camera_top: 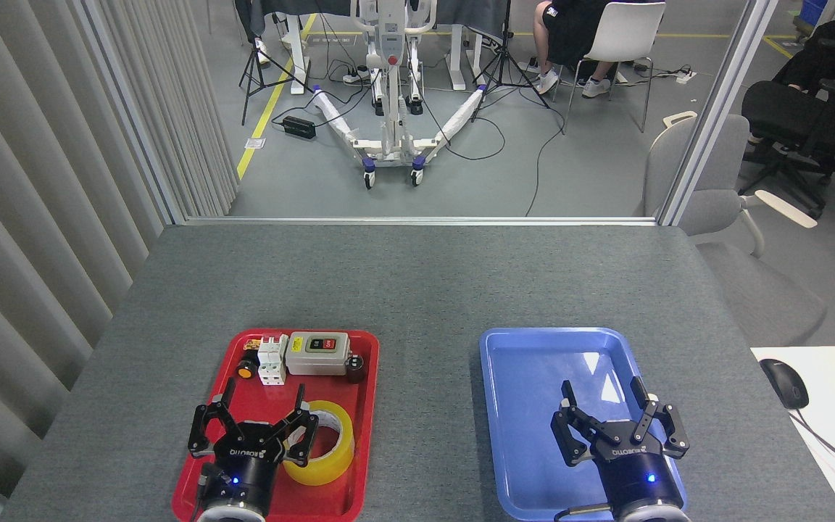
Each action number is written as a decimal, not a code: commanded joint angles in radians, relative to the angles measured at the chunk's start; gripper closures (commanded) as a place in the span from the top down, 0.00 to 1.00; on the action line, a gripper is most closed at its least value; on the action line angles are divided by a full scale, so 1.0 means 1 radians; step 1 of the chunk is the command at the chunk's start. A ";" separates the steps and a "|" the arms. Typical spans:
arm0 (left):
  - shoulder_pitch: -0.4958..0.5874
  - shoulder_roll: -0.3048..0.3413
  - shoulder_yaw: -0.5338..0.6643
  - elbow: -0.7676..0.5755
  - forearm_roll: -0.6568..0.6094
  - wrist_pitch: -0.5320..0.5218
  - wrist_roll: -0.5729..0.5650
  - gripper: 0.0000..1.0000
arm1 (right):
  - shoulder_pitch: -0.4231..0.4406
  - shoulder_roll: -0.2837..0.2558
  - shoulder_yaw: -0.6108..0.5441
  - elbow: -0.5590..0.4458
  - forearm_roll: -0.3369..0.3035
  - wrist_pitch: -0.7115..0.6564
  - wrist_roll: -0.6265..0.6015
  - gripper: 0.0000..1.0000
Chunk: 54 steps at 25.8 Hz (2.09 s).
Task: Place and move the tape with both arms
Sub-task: 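Lower the left gripper toward the yellow tape roll in the red tray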
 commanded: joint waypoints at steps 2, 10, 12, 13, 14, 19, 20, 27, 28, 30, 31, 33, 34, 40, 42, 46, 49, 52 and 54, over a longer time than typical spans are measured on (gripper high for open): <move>0.000 0.001 0.000 0.002 -0.001 -0.003 0.012 1.00 | 0.003 0.002 0.000 -0.001 0.000 0.003 0.000 1.00; -0.005 -0.004 0.001 -0.007 0.056 -0.006 0.012 1.00 | 0.003 0.013 -0.002 -0.001 0.003 0.013 -0.002 1.00; -0.011 -0.004 0.001 -0.013 0.057 -0.004 0.012 1.00 | 0.003 0.013 -0.002 -0.001 0.003 0.013 0.000 1.00; -0.017 -0.004 0.000 -0.015 0.059 -0.007 0.012 1.00 | 0.003 0.012 -0.002 -0.001 0.003 0.013 0.000 1.00; -0.022 -0.005 0.001 -0.015 0.059 -0.007 0.011 1.00 | 0.001 0.012 -0.002 -0.001 0.002 0.013 0.000 1.00; -0.060 -0.001 0.000 -0.015 0.059 -0.006 0.000 1.00 | 0.000 0.006 -0.002 -0.001 0.002 0.010 0.001 1.00; -0.065 -0.001 0.000 -0.015 0.059 -0.006 0.000 1.00 | 0.000 0.009 -0.002 -0.001 0.002 0.010 0.001 1.00; -0.074 0.005 0.000 -0.007 0.061 -0.007 -0.006 1.00 | 0.001 0.009 -0.002 -0.001 0.002 0.011 0.001 1.00; -0.078 0.007 -0.002 -0.005 0.061 -0.007 -0.006 1.00 | 0.001 0.009 0.000 -0.001 0.002 0.011 0.001 1.00; -0.092 0.015 -0.002 -0.001 0.061 -0.007 -0.041 1.00 | 0.001 0.010 0.000 -0.001 0.002 0.011 0.001 1.00; -0.109 0.027 -0.004 -0.004 0.061 -0.007 -0.113 1.00 | 0.001 0.010 -0.002 -0.001 0.002 0.010 0.001 1.00; -0.149 0.062 -0.019 -0.019 0.062 -0.007 -0.396 1.00 | 0.001 0.012 -0.002 -0.001 0.002 0.008 0.001 1.00; -0.177 0.074 -0.028 -0.027 0.062 -0.009 -0.575 1.00 | 0.001 0.010 -0.002 -0.001 0.002 0.008 0.001 1.00; -0.290 0.064 -0.056 -0.031 0.062 -0.010 -1.339 1.00 | 0.003 0.007 -0.002 -0.001 0.002 0.010 0.001 1.00; -0.302 0.054 -0.054 -0.024 0.067 -0.010 -1.367 1.00 | 0.003 0.007 -0.003 -0.001 0.002 0.011 0.000 1.00; -0.313 0.034 -0.048 -0.021 0.180 -0.010 -1.370 1.00 | 0.000 0.009 -0.006 -0.001 0.002 0.013 -0.002 1.00; -0.313 0.031 -0.046 -0.007 0.254 -0.007 -1.370 1.00 | 0.001 0.004 -0.016 0.000 0.000 0.013 -0.002 1.00; -0.322 0.028 -0.046 0.024 0.254 0.000 -1.368 1.00 | 0.003 0.002 -0.036 0.000 0.000 0.011 -0.002 1.00; -0.328 0.028 -0.046 0.058 0.246 0.003 -1.358 1.00 | 0.003 0.002 -0.039 0.000 0.000 0.010 -0.002 1.00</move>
